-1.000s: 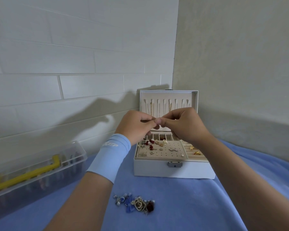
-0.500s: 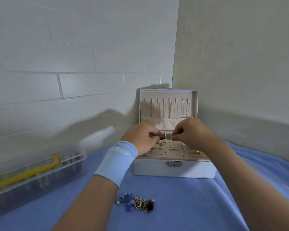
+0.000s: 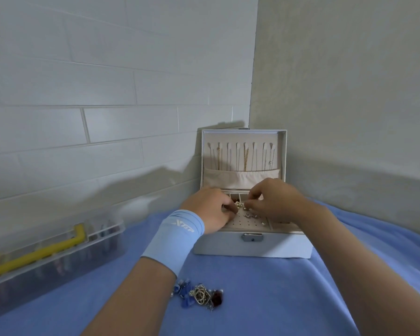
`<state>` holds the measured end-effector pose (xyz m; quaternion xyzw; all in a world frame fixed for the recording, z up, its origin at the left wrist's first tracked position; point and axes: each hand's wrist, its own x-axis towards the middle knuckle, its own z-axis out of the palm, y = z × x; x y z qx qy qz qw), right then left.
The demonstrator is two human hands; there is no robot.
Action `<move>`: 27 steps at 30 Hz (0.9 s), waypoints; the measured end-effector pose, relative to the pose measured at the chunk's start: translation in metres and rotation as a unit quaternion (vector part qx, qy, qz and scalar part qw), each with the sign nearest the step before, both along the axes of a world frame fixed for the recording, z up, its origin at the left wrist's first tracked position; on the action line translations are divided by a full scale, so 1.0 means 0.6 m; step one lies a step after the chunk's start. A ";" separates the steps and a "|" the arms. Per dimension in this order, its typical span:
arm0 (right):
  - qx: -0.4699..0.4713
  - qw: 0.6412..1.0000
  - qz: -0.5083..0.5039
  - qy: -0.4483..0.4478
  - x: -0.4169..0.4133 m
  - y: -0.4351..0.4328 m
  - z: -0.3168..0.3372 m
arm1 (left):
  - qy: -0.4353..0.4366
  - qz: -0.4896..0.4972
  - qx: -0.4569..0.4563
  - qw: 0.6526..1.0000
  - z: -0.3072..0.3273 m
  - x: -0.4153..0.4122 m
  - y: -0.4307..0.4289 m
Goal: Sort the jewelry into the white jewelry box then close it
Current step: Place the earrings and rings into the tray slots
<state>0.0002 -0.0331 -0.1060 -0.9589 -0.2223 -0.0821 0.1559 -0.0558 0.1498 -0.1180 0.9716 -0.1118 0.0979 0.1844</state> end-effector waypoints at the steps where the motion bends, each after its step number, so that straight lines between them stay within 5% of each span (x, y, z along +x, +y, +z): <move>1: 0.017 1.000 0.003 0.013 0.000 -0.002 0.003 | 0.000 0.000 0.000 1.000 0.001 0.000 0.001; 10: 0.126 0.984 0.118 0.051 -0.040 0.022 0.040 | 0.014 0.016 -0.080 0.997 0.037 -0.033 0.032; 18: -0.137 0.933 0.259 0.207 -0.127 0.096 0.029 | 0.204 0.007 0.062 0.977 0.029 -0.105 0.081; 27: -0.247 0.900 0.233 0.274 -0.152 0.113 0.000 | 0.288 -0.016 0.117 0.951 -0.003 -0.126 0.059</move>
